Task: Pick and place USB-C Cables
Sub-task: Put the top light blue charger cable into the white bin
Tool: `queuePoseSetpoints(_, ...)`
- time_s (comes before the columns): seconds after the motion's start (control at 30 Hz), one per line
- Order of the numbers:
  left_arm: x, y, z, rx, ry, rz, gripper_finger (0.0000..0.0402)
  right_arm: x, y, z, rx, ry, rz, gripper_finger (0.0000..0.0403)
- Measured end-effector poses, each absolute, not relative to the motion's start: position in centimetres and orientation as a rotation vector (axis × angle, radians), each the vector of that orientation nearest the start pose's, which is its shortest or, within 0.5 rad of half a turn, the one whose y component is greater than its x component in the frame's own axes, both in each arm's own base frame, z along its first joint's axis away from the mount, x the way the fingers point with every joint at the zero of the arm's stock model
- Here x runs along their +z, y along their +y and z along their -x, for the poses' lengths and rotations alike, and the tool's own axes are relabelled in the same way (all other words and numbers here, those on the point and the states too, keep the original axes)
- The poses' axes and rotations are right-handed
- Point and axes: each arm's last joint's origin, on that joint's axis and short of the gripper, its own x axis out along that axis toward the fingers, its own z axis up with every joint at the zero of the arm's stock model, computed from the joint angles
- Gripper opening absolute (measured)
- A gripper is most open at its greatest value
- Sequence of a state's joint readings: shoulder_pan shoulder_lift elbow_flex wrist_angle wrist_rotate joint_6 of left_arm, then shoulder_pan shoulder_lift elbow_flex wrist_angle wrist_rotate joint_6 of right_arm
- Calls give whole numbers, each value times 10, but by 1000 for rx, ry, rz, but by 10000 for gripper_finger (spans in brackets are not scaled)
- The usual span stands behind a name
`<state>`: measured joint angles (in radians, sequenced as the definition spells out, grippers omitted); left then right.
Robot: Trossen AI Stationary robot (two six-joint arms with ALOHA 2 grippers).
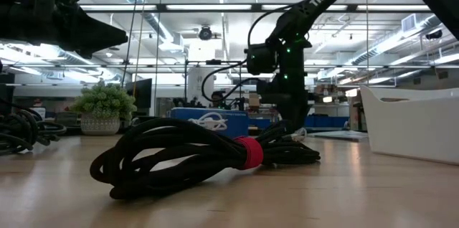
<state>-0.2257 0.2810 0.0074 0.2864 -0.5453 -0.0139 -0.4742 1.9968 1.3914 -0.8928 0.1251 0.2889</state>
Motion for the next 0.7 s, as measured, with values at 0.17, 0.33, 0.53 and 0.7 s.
queuePoseSetpoints(0.17, 169, -10, -111, 320, -14, 19, 117, 149, -174, -328, -687, 1422, -502, 109)
queuePoseSetpoints(0.33, 169, -10, -112, 319, -14, 18, 117, 143, -173, -326, -653, 1425, -473, 75)
queuePoseSetpoints(0.53, 169, -10, -111, 320, -14, 19, 117, 149, -168, -326, -612, 1461, -411, 43)
queuePoseSetpoints(0.7, 169, -10, -112, 320, -13, 18, 117, 174, -160, -324, -601, 1487, -382, 43)
